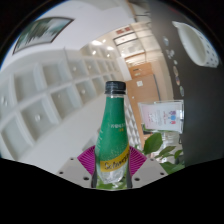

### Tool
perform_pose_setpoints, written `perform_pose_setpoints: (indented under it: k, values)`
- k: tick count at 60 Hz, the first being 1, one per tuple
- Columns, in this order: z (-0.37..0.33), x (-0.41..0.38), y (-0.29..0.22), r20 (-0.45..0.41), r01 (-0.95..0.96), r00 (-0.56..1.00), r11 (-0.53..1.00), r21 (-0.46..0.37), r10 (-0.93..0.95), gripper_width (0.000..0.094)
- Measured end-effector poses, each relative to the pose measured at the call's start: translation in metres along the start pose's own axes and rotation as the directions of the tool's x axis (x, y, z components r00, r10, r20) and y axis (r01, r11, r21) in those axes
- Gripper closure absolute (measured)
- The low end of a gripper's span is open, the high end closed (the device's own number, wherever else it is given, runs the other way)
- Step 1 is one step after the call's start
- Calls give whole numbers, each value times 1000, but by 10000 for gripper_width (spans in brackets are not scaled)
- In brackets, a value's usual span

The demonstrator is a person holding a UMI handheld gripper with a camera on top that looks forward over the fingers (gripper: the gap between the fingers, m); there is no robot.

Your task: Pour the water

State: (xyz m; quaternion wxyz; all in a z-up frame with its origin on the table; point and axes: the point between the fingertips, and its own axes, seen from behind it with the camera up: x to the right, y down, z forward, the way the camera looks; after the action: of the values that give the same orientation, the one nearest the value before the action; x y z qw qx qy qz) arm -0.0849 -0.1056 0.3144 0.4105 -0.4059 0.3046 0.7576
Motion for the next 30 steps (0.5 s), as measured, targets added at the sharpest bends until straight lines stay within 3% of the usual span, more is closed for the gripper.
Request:
perform_pose_setpoints:
  k: [12, 23, 30]
  values:
    - [-30, 56, -94, 16, -324, 945, 931, 166, 326, 537]
    - [-37, 64, -97, -19, -350, 934, 924, 151, 357, 534]
    - [-31, 49, -89, -51, -286, 955, 954, 94, 292, 538]
